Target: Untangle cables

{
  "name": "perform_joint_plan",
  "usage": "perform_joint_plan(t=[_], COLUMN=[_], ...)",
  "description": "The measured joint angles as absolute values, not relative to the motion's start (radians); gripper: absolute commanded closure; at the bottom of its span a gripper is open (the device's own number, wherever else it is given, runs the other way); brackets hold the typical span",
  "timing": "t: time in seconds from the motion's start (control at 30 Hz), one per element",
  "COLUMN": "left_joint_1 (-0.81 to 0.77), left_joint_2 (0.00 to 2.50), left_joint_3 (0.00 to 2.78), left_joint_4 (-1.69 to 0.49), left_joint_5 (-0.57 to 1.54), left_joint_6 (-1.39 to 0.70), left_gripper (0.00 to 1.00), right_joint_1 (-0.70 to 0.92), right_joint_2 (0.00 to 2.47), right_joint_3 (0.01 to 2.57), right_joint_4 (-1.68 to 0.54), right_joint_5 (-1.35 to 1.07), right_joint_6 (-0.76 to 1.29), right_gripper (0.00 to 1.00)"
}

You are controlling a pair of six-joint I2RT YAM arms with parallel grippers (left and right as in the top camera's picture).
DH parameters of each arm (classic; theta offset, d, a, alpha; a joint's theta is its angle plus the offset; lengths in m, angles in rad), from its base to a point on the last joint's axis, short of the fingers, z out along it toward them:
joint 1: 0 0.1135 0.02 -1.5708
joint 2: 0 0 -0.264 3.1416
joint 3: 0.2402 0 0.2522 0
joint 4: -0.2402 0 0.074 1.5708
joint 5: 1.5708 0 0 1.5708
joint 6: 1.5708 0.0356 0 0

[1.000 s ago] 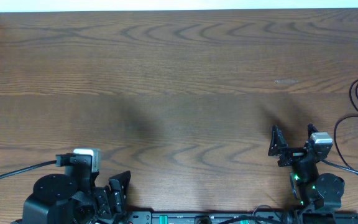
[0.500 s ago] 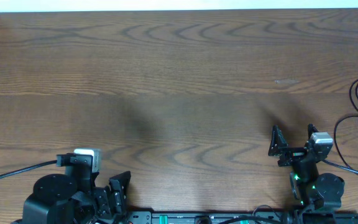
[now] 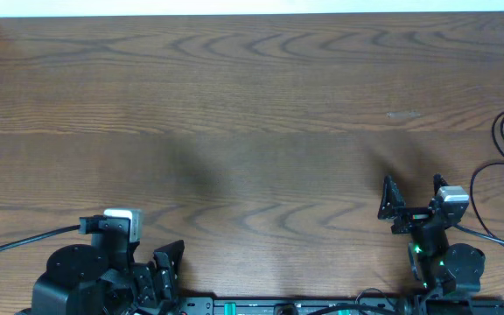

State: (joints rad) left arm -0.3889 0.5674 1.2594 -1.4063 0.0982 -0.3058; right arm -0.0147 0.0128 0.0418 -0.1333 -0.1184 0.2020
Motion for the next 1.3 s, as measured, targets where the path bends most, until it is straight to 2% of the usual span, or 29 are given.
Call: perform_joint_plan(t=[0.4, 0.77, 1.3], left_joint_1=[-0.389, -0.389, -0.389], left_joint_2=[0.567, 0.557, 0.232], left_joint_3=[1.259, 1.184, 0.972], left_joint_4=[-1.346, -1.141, -1.105], left_joint_5=[0.097, 0.097, 0.019], left_joint_6=[-0.306, -0.351, -0.475], left_gripper=[0.21, 0.21, 0.21], right_joint_1=[-0.015, -0.015, -0.015], right_joint_2=[0.012, 0.012, 0.012], right_joint_3=[0.041, 0.041, 0.041], right_joint_4=[-0.133, -0.133, -0.133], right_joint_5=[-0.118, -0.118, -0.118], right_joint_6=[0.202, 0.202, 0.202], right_gripper=[0.01, 0.01, 0.01])
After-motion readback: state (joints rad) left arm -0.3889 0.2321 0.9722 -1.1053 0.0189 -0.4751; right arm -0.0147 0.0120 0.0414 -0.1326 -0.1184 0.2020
